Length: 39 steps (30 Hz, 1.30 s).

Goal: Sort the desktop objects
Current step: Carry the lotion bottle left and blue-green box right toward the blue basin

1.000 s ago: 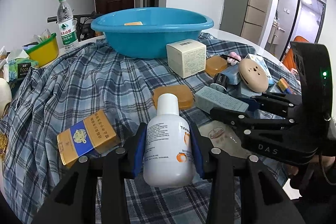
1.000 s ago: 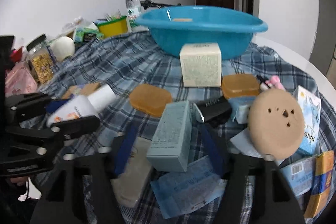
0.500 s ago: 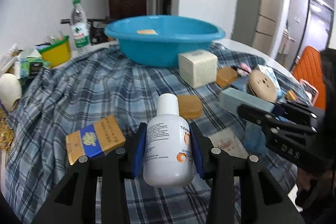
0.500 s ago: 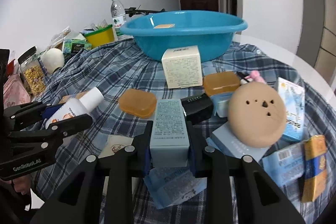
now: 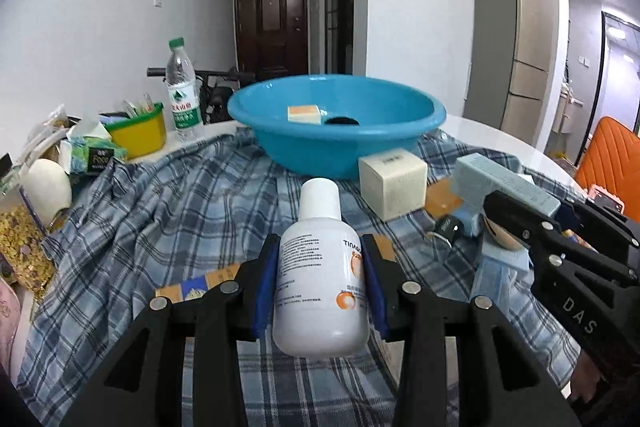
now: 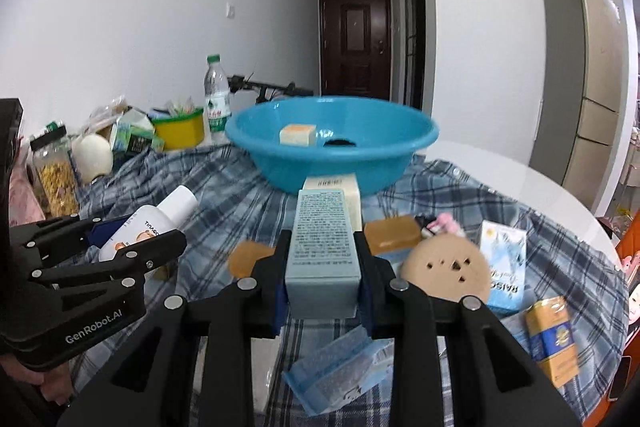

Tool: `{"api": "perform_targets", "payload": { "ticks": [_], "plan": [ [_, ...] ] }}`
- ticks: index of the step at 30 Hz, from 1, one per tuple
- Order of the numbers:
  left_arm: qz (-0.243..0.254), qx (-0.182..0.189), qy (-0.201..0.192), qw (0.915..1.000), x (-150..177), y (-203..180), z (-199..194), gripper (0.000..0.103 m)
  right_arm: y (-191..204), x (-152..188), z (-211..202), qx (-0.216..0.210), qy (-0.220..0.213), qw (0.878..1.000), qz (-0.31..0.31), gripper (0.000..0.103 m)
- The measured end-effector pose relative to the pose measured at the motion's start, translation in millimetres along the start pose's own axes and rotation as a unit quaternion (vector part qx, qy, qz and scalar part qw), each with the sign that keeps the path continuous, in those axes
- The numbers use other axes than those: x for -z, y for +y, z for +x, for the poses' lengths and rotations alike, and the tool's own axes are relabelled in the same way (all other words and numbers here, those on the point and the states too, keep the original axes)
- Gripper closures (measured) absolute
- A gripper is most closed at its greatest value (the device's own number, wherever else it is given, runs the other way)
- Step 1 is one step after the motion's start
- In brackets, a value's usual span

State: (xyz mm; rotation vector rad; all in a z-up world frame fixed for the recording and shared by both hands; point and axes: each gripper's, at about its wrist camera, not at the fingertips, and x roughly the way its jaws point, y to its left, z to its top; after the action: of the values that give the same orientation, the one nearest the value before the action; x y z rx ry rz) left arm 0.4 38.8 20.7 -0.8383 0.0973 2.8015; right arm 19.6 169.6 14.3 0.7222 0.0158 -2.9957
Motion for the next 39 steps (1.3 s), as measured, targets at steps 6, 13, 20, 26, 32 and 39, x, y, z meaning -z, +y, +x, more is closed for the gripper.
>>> {"api": "perform_targets", "payload": {
  "ticks": [6, 13, 20, 26, 32, 39],
  "plan": [
    [-0.008, -0.039, -0.031, 0.9987, -6.0, 7.4, -7.7, 0.061, 0.4, -4.0, 2.6, 0.008, 0.000, 1.000, 0.010, 0.076],
    [-0.016, -0.061, -0.041, 0.9972, -5.3, 13.9, -10.0, 0.061, -1.2, -1.9, 2.4, 0.016, -0.005, 1.000, 0.019, 0.076],
    [-0.011, -0.056, -0.043, 0.9975, -9.2, 9.0, -10.1, 0.061, 3.8, 0.9, 5.7, 0.001, 0.001, 1.000, 0.021, 0.076],
    [-0.018, -0.052, -0.082, 0.9951, -38.1, 8.0, -22.2, 0.061, 4.7, -18.6, -2.1, -0.003, -0.027, 0.999, 0.018, 0.076],
    [-0.014, -0.059, -0.144, 0.9878, -75.9, 4.6, -44.0, 0.061, 5.6, -54.4, -13.7, -0.001, -0.079, 0.997, 0.013, 0.076],
    [-0.014, -0.058, -0.202, 0.9775, -118.6, 0.8, -78.1, 0.061, 0.2, -96.4, -34.1, 0.026, -0.134, 0.990, 0.019, 0.076]
  ]
}}
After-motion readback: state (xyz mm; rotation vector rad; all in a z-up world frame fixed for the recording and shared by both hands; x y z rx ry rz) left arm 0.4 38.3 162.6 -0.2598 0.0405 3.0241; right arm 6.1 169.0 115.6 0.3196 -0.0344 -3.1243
